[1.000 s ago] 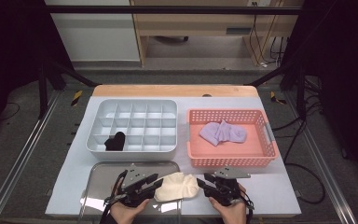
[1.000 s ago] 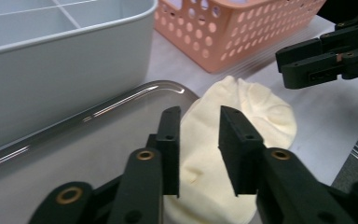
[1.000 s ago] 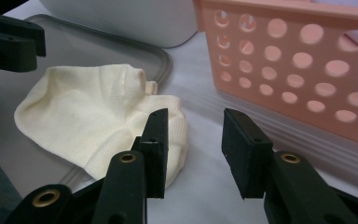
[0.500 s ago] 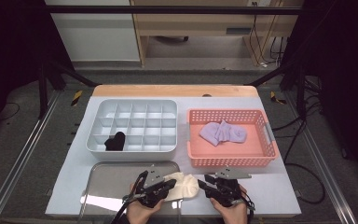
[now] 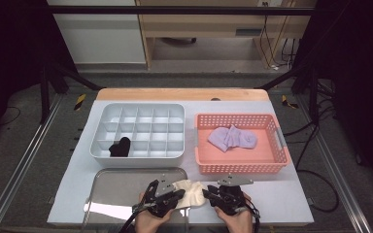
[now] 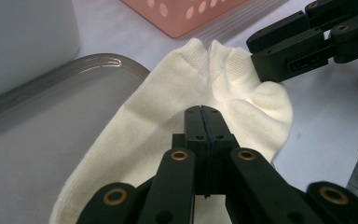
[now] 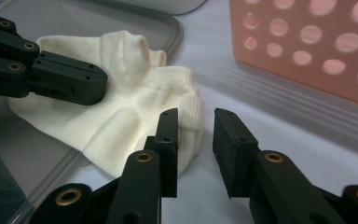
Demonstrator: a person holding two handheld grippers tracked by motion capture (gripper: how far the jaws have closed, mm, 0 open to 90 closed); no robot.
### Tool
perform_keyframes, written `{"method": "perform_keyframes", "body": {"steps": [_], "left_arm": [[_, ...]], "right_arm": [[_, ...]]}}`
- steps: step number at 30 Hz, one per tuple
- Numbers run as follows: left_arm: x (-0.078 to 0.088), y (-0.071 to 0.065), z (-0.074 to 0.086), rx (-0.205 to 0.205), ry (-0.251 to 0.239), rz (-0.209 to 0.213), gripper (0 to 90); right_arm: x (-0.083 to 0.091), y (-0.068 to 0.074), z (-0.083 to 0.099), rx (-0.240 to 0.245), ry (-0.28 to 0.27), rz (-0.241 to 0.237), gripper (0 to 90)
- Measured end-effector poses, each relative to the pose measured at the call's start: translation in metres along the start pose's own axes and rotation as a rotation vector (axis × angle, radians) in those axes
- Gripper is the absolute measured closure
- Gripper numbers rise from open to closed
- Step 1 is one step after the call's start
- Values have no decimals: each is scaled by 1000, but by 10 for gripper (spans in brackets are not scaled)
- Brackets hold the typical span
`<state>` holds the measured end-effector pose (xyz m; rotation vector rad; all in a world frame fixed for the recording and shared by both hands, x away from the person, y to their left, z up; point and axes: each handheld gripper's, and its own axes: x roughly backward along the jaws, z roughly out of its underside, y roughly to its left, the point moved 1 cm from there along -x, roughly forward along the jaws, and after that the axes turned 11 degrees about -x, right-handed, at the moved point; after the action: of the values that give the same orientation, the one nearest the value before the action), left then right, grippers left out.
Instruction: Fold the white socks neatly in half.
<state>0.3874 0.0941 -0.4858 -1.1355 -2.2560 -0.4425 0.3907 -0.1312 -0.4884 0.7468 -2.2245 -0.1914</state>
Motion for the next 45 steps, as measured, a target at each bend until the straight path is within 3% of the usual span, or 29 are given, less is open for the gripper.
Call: {"method": "perform_keyframes", "body": {"steps": [3,11,14,18,20,25,28,32,35,36,38,39,43,45], "left_arm": [[0,1,0,3,0,6,888],[0,1,0,7,2,8,888],[0,1,0,7,3,8,887],[0,2,0,13,4,9,885],[0,2,-1,24,5,13,881],[0,2,-2,31,8,19,868],[4,3,-3,42,-3,35,861],[20,9,-5,58,-37,38,852],[39,17,-2,41,-56,-26,844],[39,17,-2,41,-56,-26,841],[53,26,3,63,-71,-60,838],[67,36,11,80,-76,-101,835],[78,47,29,125,-60,-127,832],[75,50,40,155,-33,-110,835]], "right_arm": [[-4,1,1,-4,30,4,747],[-6,3,2,-45,45,-1,851],[-5,5,0,-40,53,5,862],[1,6,-3,-34,20,-14,864],[11,11,-8,-21,-23,-53,863],[19,29,-13,29,-46,-121,863],[19,35,-14,51,-41,-124,862],[19,32,-14,35,-42,-115,860],[20,30,-14,25,-42,-104,858],[20,30,-14,25,-42,-104,858],[19,30,-15,27,-39,-98,857],[19,30,-15,27,-37,-95,857],[18,32,-16,31,-29,-78,854],[17,36,-18,30,-22,-68,854]]}}
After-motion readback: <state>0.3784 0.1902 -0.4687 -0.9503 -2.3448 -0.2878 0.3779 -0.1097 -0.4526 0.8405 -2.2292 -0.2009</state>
